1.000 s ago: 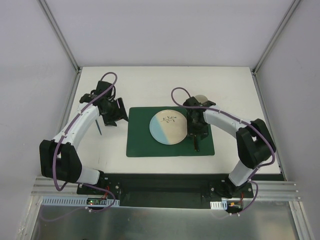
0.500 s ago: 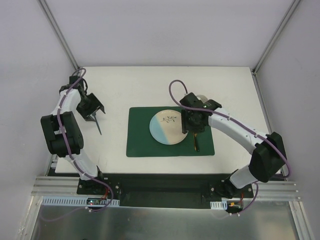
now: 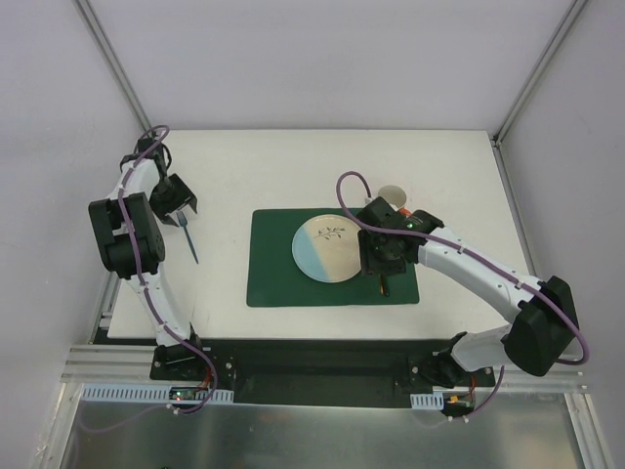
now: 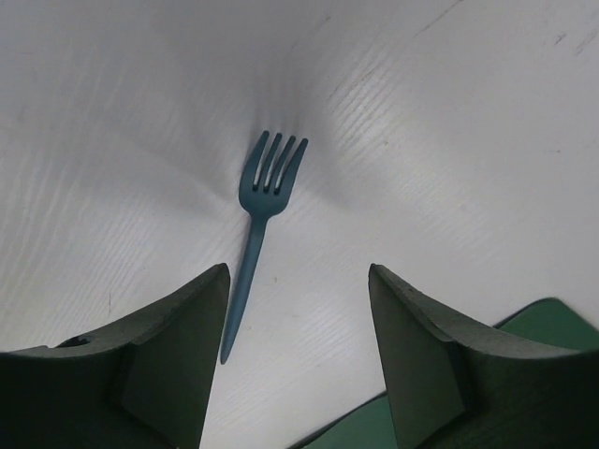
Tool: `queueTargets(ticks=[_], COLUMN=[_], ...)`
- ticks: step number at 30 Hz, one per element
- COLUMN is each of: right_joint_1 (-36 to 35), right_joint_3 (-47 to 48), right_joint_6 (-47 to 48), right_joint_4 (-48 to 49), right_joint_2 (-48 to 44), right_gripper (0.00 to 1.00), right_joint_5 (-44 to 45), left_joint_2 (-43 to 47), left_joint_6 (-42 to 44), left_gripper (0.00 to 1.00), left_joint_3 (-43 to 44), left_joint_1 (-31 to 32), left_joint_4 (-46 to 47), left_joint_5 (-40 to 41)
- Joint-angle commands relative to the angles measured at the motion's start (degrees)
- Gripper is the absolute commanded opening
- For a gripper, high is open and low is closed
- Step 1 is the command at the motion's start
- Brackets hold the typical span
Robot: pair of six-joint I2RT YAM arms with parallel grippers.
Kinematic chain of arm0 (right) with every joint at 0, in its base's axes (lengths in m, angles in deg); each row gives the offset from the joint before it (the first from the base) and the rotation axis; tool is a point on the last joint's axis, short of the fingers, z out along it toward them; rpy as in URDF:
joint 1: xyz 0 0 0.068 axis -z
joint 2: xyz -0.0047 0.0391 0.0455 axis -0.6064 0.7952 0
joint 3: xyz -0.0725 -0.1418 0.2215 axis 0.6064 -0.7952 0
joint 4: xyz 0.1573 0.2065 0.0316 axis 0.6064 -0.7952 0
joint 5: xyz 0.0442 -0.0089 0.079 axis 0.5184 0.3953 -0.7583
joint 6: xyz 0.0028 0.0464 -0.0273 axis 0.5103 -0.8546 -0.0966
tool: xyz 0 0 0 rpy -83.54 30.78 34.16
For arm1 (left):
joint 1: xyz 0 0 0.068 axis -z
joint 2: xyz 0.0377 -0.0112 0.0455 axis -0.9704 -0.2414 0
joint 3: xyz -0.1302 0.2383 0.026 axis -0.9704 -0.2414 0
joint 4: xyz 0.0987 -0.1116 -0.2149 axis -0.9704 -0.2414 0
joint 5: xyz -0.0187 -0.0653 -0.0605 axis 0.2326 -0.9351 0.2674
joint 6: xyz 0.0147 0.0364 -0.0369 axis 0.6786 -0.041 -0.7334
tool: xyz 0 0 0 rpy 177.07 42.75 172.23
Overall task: Set the dinner table for one person
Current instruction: Pick up the fork at the center of the board.
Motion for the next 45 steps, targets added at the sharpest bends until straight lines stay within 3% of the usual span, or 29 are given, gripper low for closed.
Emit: queueTargets(ticks=[1,20,22,23,24,29,36,42,45], right_joint_1=[-0.2,-0.1,-0.2,-0.2,-0.2,-0.1,-0.1,-0.2,-0.2], right_joint_3=[0.1,-0.9,-0.4,0.1,0.8,2.2,1.9,3.4,4.0], right_joint_6=[0.7,0.5,0.7,0.8,1.0,1.4,1.1,1.6,1.7], right_joint_4=[-2.0,-4.4,-5.0,-5.1,-5.4,-5.5,-3.3,-2.4,-1.9], right_joint_2=[-2.2,-4.4,-4.1,-3.9,-3.7,-2.5,-0.4,2.1,3.2], right_gripper=[0.54,0.54,0.54,0.54,0.54,0.54,0.54,0.54,0.54], right_joint_5=[0.3,1.9,2.2,2.5,2.7,3.0,1.6,0.9,0.5], left_joint_2=[-1.3,-2.9,-2.4,-2.1,-1.8,0.8,7.1,12.8,15.0], left_joint_6=[2.1,2.9,3.0,2.9,2.7,3.3,4.0,2.7,2.9], left_gripper=[0.61,0.57,0.51,0.44,0.30,0.01,0.00,0.00,0.00], left_joint_3=[1.6,-5.3,-6.2,-6.7,-7.7,-10.7,-13.1,-8.5,-5.7], left_joint_1=[-0.8,-1.2,-1.1,-1.1,-1.2,-1.2,-1.2,0.0,3.7], left_joint_4=[-1.2,3.7,4.4,4.6,4.9,5.3,5.3,2.5,1.2], left_joint_5=[2.6,-2.3,-3.2,-3.7,-3.7,-2.6,0.6,-5.0,-8.1])
